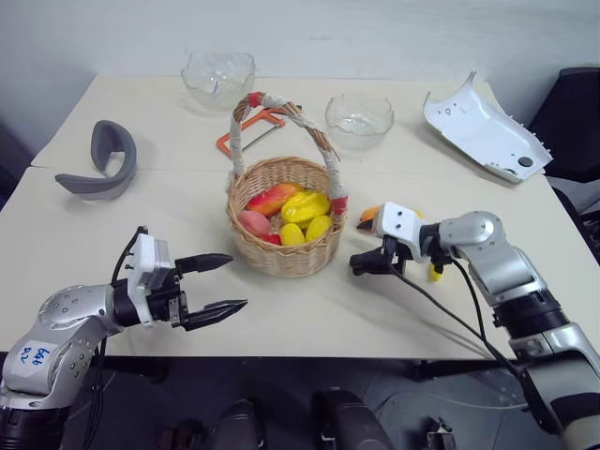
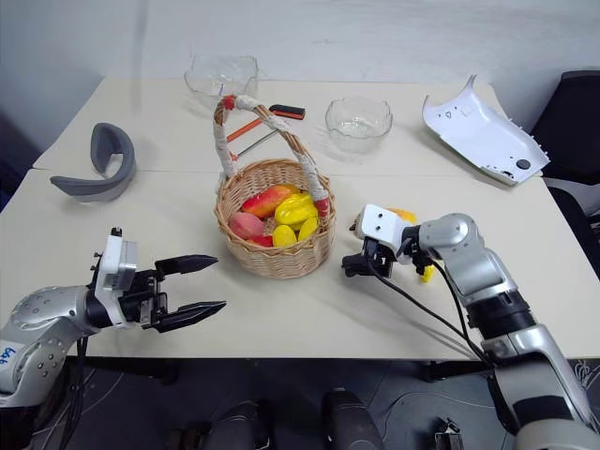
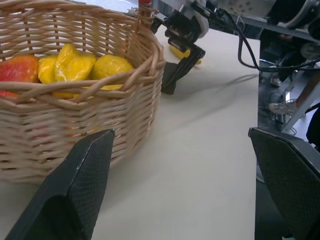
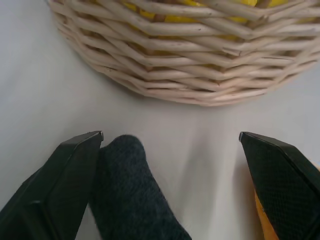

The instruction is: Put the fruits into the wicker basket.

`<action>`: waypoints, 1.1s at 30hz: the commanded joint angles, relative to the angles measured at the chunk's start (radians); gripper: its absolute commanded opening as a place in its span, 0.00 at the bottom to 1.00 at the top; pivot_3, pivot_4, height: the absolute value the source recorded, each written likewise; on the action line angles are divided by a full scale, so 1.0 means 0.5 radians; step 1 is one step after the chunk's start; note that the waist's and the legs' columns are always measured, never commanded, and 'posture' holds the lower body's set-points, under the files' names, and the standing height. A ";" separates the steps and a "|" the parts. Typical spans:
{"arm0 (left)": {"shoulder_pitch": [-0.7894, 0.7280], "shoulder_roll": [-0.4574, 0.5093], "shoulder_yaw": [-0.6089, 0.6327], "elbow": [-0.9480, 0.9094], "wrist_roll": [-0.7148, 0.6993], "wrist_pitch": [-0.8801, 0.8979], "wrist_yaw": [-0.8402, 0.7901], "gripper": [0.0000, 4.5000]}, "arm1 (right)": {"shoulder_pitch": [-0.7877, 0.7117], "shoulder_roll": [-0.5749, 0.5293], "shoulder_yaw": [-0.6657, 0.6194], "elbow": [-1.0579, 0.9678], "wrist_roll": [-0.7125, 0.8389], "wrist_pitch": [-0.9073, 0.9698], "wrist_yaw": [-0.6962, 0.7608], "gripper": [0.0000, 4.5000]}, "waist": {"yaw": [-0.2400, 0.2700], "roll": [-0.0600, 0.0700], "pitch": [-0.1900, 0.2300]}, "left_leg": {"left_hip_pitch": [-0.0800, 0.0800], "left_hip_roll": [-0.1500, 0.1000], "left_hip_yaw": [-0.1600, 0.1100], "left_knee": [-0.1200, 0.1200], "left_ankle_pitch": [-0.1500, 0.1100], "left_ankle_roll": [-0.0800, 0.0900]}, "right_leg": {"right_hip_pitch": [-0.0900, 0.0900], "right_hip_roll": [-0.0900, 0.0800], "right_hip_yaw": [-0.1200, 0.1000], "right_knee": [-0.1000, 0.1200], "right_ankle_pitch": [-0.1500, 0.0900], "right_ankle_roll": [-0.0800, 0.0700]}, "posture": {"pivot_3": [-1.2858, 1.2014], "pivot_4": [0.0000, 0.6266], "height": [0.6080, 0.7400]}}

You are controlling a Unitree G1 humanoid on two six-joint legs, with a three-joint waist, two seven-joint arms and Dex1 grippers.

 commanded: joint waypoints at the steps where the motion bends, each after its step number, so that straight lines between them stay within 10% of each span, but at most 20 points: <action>1: 0.032 0.014 0.084 -0.037 0.004 -0.042 -0.009 1.00 | 0.016 -0.028 0.062 -0.016 0.061 0.181 0.244 0.85 | 0.004 0.000 0.000 | -0.001 0.000 0.000 0.001 -0.002 0.001 | 0.000 -0.001 0.000 -0.001 0.000 0.000 | 0.52 0.24 1.00; 6: 0.066 0.019 0.077 -0.018 0.046 -0.095 -0.067 1.00 | 0.054 -0.030 0.014 -0.006 0.074 0.205 0.277 0.49 | 0.000 0.000 0.000 | 0.000 0.001 0.000 0.009 -0.004 0.002 | 0.003 -0.001 -0.001 0.000 -0.001 0.001 | 0.52 0.24 1.00; 10: 0.041 0.011 0.052 0.019 0.069 -0.126 -0.109 1.00 | 0.126 -0.034 -0.089 -0.081 0.137 0.146 0.248 0.49 | -0.001 0.000 0.000 | 0.002 0.000 0.000 0.010 -0.004 0.002 | 0.004 -0.001 -0.001 0.005 0.000 0.002 | 0.52 0.24 1.00; 16: -0.062 -0.014 -0.050 0.026 0.070 -0.134 -0.157 1.00 | 0.426 -0.120 -0.465 -0.564 0.473 0.245 0.218 0.24 | 0.003 0.001 0.000 | 0.004 0.000 -0.003 0.010 -0.004 0.002 | 0.008 -0.001 -0.003 0.006 0.001 0.002 | 0.52 0.24 1.00; 23: -0.196 -0.059 -0.142 -0.060 0.007 -0.059 -0.133 1.00 | 0.989 -0.477 -1.393 -1.116 0.965 1.029 -0.043 0.24 | 0.042 0.000 0.000 | 0.003 0.000 -0.007 0.009 -0.006 0.002 | 0.011 -0.001 -0.004 0.001 0.001 0.003 | 0.52 0.24 1.00; 33: -0.403 -0.204 -0.272 -0.027 0.045 -0.061 -0.109 1.00 | 1.267 -0.770 -1.694 0.203 0.319 0.092 -0.485 0.24 | 0.023 0.002 0.001 | 0.010 -0.004 -0.006 0.023 -0.014 0.023 | 0.024 -0.001 0.001 -0.005 0.003 0.007 | 0.52 0.24 1.00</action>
